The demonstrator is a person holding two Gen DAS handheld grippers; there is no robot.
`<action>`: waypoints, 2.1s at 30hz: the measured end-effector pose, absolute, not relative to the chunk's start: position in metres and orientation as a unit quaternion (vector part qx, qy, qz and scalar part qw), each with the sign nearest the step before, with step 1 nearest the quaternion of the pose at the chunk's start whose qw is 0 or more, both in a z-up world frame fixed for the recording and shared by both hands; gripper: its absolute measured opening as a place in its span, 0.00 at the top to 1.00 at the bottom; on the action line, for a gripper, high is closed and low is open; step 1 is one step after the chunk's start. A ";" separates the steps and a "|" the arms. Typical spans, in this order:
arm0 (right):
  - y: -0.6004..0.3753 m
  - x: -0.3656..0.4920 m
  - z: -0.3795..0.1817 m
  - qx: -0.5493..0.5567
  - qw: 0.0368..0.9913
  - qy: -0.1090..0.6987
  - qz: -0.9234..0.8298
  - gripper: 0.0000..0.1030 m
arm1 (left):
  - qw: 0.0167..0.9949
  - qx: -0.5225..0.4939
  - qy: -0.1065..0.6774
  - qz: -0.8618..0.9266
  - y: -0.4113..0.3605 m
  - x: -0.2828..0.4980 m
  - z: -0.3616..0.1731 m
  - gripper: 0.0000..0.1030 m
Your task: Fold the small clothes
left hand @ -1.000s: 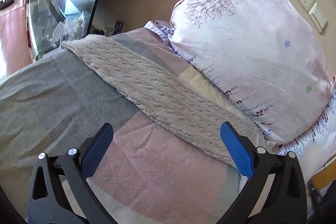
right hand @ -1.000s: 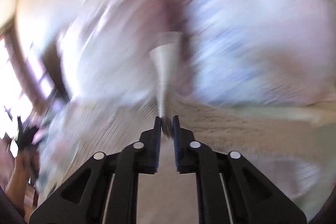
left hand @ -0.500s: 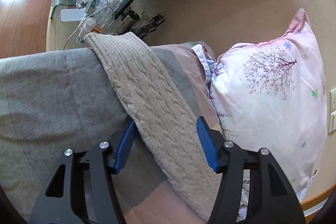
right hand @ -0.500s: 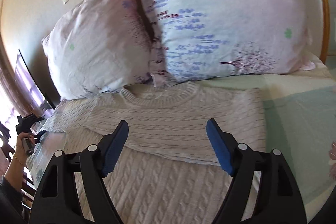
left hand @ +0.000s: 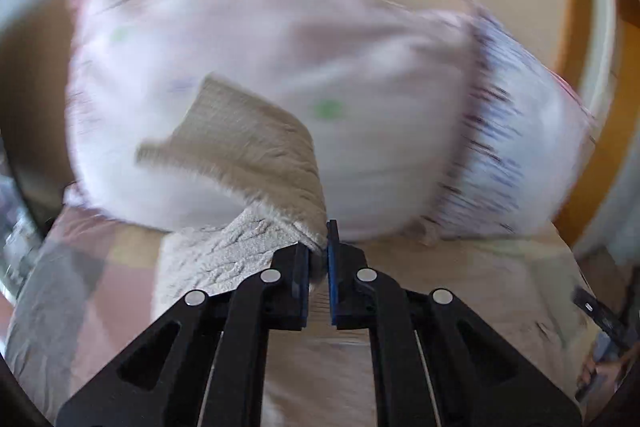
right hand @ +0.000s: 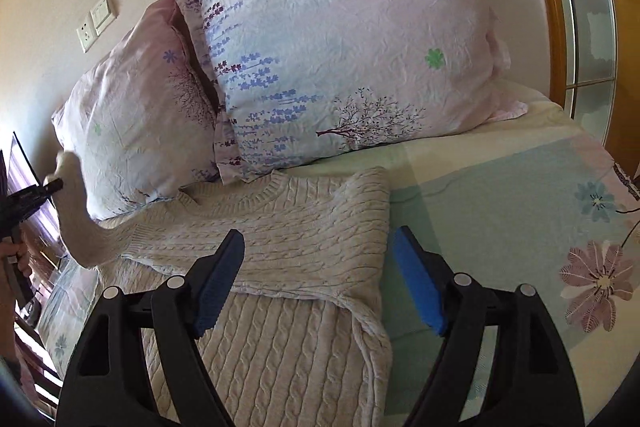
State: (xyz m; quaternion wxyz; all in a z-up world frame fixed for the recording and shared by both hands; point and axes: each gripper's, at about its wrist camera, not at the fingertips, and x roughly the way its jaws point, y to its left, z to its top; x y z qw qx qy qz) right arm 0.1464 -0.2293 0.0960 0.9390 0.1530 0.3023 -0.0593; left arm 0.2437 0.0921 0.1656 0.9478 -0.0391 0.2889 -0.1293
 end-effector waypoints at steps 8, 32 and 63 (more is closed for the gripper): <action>-0.226 0.121 0.081 0.188 0.916 0.354 -0.029 0.24 | 0.889 0.058 0.384 -0.242 -0.027 0.236 0.090 0.57; -0.178 -0.024 0.010 0.421 0.787 0.425 0.149 0.91 | 0.826 -0.247 0.453 -0.228 0.155 0.025 0.006 0.86; -0.293 0.244 0.082 0.392 0.881 0.258 0.057 0.06 | 0.842 -0.266 0.435 -0.174 0.191 0.331 0.034 0.28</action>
